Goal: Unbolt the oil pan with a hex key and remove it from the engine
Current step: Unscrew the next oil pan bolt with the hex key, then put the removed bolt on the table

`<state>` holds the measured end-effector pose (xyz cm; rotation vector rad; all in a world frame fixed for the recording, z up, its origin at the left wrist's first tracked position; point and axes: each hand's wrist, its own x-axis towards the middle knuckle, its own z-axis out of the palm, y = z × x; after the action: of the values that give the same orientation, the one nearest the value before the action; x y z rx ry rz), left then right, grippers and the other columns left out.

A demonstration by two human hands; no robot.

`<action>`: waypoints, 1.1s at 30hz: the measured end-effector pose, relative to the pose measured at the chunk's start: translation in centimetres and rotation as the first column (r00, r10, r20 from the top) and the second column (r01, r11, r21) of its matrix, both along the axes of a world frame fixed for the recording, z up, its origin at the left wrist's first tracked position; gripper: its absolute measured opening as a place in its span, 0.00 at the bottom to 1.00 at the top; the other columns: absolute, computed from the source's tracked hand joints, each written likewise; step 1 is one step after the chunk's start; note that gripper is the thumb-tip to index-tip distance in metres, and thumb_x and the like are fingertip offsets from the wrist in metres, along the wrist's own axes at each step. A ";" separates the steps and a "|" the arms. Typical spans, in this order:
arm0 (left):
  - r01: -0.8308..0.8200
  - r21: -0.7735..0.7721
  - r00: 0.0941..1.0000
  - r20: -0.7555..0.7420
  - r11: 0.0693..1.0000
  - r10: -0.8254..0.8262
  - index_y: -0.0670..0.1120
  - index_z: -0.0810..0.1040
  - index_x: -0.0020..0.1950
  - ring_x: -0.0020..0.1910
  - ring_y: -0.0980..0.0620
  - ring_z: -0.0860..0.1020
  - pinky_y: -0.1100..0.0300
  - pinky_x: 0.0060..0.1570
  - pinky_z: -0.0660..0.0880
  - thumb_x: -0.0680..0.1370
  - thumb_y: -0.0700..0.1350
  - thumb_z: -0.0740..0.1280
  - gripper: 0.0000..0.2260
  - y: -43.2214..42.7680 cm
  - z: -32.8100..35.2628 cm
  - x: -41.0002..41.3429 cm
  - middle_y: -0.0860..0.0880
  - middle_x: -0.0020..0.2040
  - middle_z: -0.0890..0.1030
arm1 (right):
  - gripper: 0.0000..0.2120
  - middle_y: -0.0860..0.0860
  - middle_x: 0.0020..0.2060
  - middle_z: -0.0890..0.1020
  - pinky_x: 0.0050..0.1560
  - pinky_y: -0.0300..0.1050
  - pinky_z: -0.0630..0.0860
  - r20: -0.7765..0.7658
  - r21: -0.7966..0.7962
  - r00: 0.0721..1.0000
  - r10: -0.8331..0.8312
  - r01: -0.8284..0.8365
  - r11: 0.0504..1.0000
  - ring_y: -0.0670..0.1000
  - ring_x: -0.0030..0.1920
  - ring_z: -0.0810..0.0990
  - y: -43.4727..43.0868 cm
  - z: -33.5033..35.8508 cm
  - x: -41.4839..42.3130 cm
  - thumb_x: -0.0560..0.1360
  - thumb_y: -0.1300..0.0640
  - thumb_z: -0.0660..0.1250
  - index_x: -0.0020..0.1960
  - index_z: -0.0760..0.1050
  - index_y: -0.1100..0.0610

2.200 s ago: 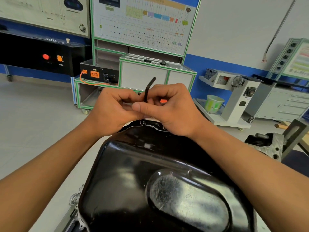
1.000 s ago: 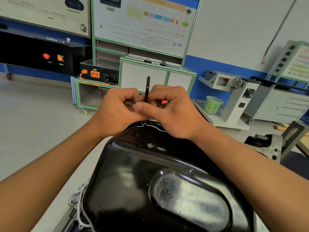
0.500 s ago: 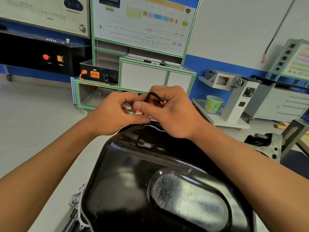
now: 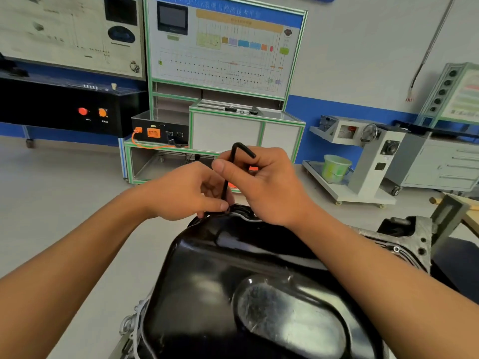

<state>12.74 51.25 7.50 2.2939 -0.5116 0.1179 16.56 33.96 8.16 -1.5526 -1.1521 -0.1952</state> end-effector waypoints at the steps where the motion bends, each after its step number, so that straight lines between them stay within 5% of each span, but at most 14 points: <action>1: 0.013 -0.019 1.000 0.009 1.000 -0.013 0.51 0.83 0.43 0.33 0.49 0.80 0.51 0.39 0.81 0.76 0.37 0.71 0.09 0.1 0.4 -0.1 0.46 0.38 0.83 | 0.12 0.45 0.33 0.80 0.39 0.44 0.78 -0.024 0.020 1.000 -0.005 0.006 1.000 0.45 0.34 0.78 0.0 0.2 -0.3 0.79 0.63 0.69 0.38 0.81 0.51; 3: 0.033 -0.102 0.999 0.014 0.994 -0.031 0.53 0.85 0.43 0.35 0.53 0.80 0.60 0.37 0.80 0.77 0.36 0.71 0.11 -0.1 1.7 -0.6 0.45 0.40 0.84 | 0.14 0.53 0.31 0.78 0.38 0.49 0.77 -0.050 0.090 0.997 -0.056 0.061 0.994 0.47 0.34 0.76 -0.4 1.1 -0.8 0.79 0.59 0.68 0.34 0.78 0.56; 5: 0.045 -0.210 0.999 0.018 0.977 -0.043 0.45 0.85 0.51 0.38 0.53 0.81 0.63 0.37 0.79 0.77 0.35 0.70 0.08 -1.0 3.4 -1.0 0.40 0.43 0.84 | 0.15 0.52 0.28 0.78 0.34 0.40 0.74 -0.045 0.141 0.985 -0.169 0.174 0.975 0.42 0.32 0.75 -1.5 2.6 -1.2 0.80 0.57 0.68 0.37 0.78 0.65; 7: 0.068 -0.304 0.998 0.025 0.950 -0.064 0.42 0.83 0.52 0.39 0.53 0.81 0.64 0.36 0.79 0.76 0.34 0.69 0.07 -2.8 5.0 -1.4 0.40 0.43 0.84 | 0.14 0.44 0.24 0.75 0.31 0.31 0.68 -0.064 0.183 0.968 -0.242 0.250 0.951 0.39 0.29 0.72 -3.3 4.3 -1.9 0.81 0.56 0.66 0.39 0.80 0.59; 11: 0.186 -0.479 0.971 -0.045 0.858 -0.235 0.41 0.82 0.50 0.36 0.55 0.82 0.66 0.34 0.78 0.75 0.35 0.68 0.07 -9.1 7.0 -2.2 0.45 0.39 0.85 | 0.20 0.44 0.28 0.76 0.31 0.37 0.66 -0.151 0.289 0.932 -0.330 0.361 0.887 0.44 0.31 0.72 -10.1 7.7 -3.9 0.83 0.51 0.59 0.34 0.77 0.49; 14: 0.306 -0.458 0.925 -0.064 0.835 -0.374 0.42 0.83 0.51 0.38 0.54 0.82 0.64 0.36 0.79 0.77 0.34 0.68 0.07 -15.9 7.6 -2.5 0.44 0.42 0.86 | 0.25 0.46 0.30 0.78 0.32 0.39 0.72 -0.111 0.224 0.878 -0.465 0.478 0.849 0.46 0.34 0.76 -17.5 9.3 -6.5 0.83 0.48 0.55 0.28 0.74 0.48; 17: 0.436 -0.398 0.853 -0.103 0.807 -0.512 0.43 0.83 0.51 0.40 0.53 0.82 0.63 0.38 0.80 0.78 0.35 0.68 0.07 -25.0 7.5 -3.0 0.44 0.45 0.87 | 0.22 0.52 0.32 0.78 0.27 0.39 0.72 -0.168 0.089 0.796 -0.582 0.600 0.795 0.48 0.29 0.77 -26.0 9.1 -9.7 0.86 0.51 0.55 0.34 0.72 0.55; 21: 0.576 -0.364 0.736 -0.159 0.732 -0.658 0.43 0.82 0.51 0.41 0.52 0.84 0.64 0.37 0.79 0.79 0.35 0.67 0.06 -39.2 6.0 -5.0 0.46 0.45 0.87 | 0.18 0.51 0.29 0.77 0.26 0.36 0.66 -0.242 -0.162 0.596 -0.766 0.753 0.638 0.47 0.26 0.71 -38.0 6.4 -15.4 0.84 0.53 0.61 0.40 0.78 0.61; 24: 0.621 -0.407 0.652 -0.206 0.670 -0.730 0.44 0.82 0.52 0.43 0.51 0.84 0.59 0.40 0.78 0.80 0.35 0.64 0.07 -49.0 3.6 -7.4 0.46 0.46 0.86 | 0.17 0.48 0.26 0.78 0.27 0.36 0.65 -0.296 -0.310 0.373 -0.879 0.833 0.458 0.43 0.25 0.71 -46.1 3.8 -20.5 0.82 0.51 0.65 0.38 0.81 0.56; 29: 0.682 -0.437 0.475 -0.346 0.587 -0.809 0.42 0.81 0.59 0.46 0.52 0.85 0.63 0.40 0.78 0.83 0.40 0.62 0.09 -62.0 -0.4 -11.8 0.47 0.48 0.86 | 0.16 0.58 0.38 0.84 0.29 0.42 0.62 -0.399 -0.392 0.057 -0.915 0.892 0.226 0.53 0.32 0.68 -57.6 -0.1 -28.1 0.79 0.46 0.67 0.45 0.86 0.57; 33: 0.736 -0.274 0.527 -0.342 0.619 -0.778 0.43 0.81 0.54 0.43 0.51 0.85 0.63 0.38 0.78 0.82 0.40 0.64 0.06 -69.5 -3.8 -14.5 0.47 0.46 0.86 | 0.11 0.45 0.30 0.84 0.26 0.35 0.68 -0.371 -0.499 -0.141 -0.918 0.864 0.069 0.38 0.23 0.73 -63.7 -2.9 -32.5 0.77 0.48 0.71 0.41 0.85 0.53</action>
<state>-1.81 -18.20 3.72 1.7115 -1.1883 -0.7810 -15.99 -29.71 5.25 -2.0201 0.7686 -0.5022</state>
